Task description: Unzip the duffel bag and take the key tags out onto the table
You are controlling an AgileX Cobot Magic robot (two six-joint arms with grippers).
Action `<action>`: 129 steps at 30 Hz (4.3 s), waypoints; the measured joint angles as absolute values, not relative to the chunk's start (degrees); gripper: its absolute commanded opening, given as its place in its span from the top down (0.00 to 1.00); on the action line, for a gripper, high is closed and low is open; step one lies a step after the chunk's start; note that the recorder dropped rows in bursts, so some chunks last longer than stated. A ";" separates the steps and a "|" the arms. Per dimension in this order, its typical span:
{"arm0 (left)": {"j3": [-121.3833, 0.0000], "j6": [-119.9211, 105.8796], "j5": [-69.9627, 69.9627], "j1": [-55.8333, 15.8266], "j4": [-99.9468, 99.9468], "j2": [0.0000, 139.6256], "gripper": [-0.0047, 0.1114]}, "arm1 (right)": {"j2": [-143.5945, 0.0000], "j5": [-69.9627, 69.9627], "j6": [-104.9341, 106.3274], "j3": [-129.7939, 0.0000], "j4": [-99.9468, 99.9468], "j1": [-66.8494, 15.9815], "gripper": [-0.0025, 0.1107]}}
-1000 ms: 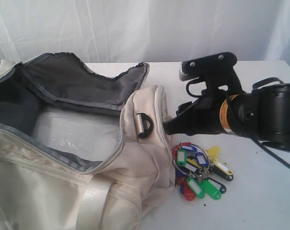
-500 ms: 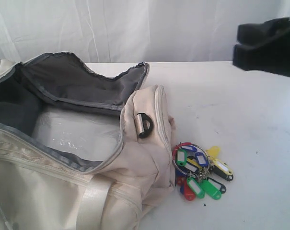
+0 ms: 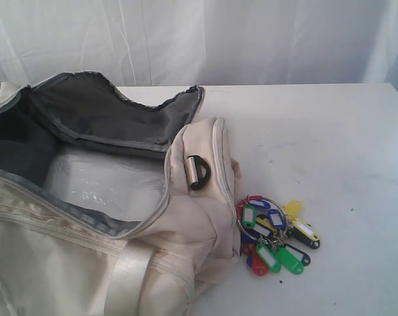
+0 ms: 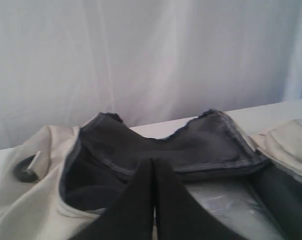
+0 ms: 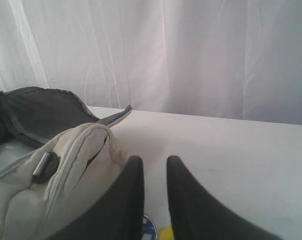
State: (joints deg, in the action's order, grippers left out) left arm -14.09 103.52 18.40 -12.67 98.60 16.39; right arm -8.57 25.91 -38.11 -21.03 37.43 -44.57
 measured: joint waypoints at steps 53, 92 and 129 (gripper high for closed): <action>-11.13 40.50 9.60 -12.67 27.67 16.39 0.96 | -7.98 35.42 -41.30 -16.72 35.96 -44.57 0.98; -0.34 -3.33 -2.79 -12.67 -7.06 16.36 0.96 | -7.98 35.42 -41.30 -16.72 35.96 -44.57 0.98; -0.34 4.75 -11.37 9.96 -7.02 0.25 0.96 | -7.98 35.46 -41.30 -16.72 35.96 -44.57 0.98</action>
